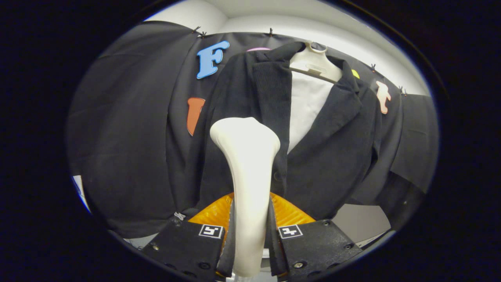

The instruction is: Iron the clothes twice with a garment steamer, once on the left side and once on the right side.

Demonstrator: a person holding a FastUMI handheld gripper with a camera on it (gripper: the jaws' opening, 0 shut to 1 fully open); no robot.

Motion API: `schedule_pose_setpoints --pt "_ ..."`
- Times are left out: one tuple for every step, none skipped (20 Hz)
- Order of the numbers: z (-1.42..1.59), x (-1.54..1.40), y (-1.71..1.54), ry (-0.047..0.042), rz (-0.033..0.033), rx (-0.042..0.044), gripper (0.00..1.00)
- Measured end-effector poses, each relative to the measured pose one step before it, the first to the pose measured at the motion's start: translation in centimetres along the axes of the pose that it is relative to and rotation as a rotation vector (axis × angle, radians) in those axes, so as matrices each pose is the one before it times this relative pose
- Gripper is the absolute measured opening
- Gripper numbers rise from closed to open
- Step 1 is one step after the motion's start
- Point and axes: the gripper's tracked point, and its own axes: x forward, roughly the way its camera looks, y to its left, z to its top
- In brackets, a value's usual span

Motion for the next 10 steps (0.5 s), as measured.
schedule_pose_setpoints --pt "-0.839 0.063 0.147 0.01213 0.00340 -0.00244 0.38" --pt "-0.856 0.154 0.219 0.01249 0.00437 -0.00089 0.38" --pt "-1.058 0.120 0.301 0.01708 0.00873 -0.00018 0.38" --pt "-0.838 0.197 0.345 0.01365 0.00714 0.00212 0.38" --pt "-1.015 0.170 0.248 0.01142 0.00479 0.00251 0.38" --pt "-0.741 0.235 0.197 0.01215 0.00334 -0.00387 0.38" --pt "-1.005 0.171 0.242 0.01528 0.00516 -0.00194 0.38" --pt "-0.835 0.097 0.267 0.01191 0.00470 -0.00267 0.38" --pt "-1.192 0.163 0.269 0.01502 0.00330 -0.00262 0.38" --pt "-0.833 0.211 0.223 0.01270 0.00223 -0.00143 0.38"
